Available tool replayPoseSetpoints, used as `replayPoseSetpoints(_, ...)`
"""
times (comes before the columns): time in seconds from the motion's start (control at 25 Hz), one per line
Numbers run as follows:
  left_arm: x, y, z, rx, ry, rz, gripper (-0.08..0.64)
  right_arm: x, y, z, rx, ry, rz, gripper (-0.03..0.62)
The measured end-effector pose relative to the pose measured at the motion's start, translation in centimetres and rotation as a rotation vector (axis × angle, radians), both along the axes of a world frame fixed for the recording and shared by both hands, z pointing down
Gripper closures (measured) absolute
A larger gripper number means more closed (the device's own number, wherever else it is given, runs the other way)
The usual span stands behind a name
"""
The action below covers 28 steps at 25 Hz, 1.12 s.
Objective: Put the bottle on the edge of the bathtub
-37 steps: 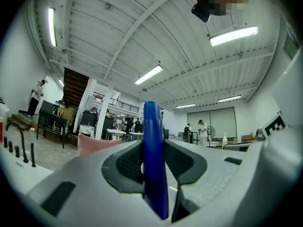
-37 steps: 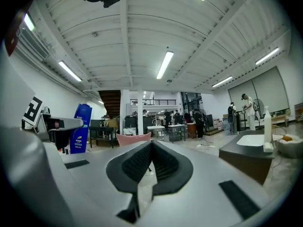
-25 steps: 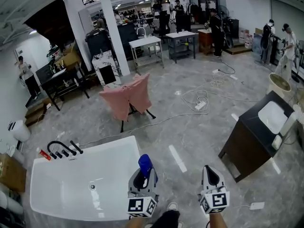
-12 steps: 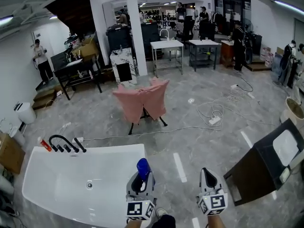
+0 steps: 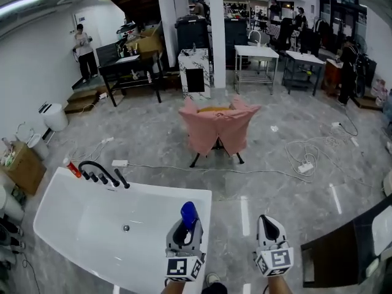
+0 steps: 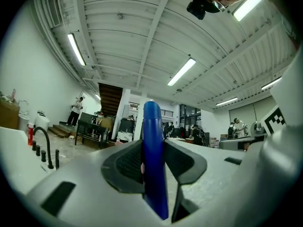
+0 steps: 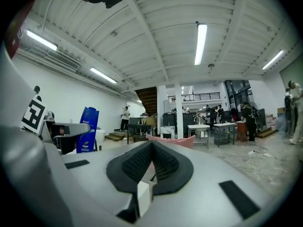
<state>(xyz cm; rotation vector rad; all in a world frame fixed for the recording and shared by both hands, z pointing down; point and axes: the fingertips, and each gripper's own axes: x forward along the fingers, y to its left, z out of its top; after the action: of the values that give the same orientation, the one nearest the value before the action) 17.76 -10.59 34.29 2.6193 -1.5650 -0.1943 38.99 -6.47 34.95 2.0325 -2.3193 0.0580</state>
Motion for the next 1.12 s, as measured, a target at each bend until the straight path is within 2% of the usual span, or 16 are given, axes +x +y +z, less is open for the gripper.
replayPoseSetpoints(0.24, -2.6, -6.3, 1.3, -0.012, -0.002, -0.056, 0.42, -2.8, -7.7, 1.0, -0.015, 0.004, -0.067, 0.595)
replayPoseSetpoints(0.48, -3.9, -10.0, 2.3, -0.028, -0.005, -0.095, 0.42, -4.3, -12.1, 2.2, -0.034, 0.005, -0.121, 0.595)
replayPoseSetpoints(0.96, -2.9, -17.4, 7.0, -0.063, -0.02, -0.153, 0.42, -3.5, -21.1, 7.7, -0.09, -0.044, -0.166, 0.595)
replayPoseSetpoints(1.12, -2.7, -20.9, 9.7, -0.102, -0.022, -0.181, 0.42, -3.8, -24.5, 11.4, -0.149, -0.061, -0.196, 0.596)
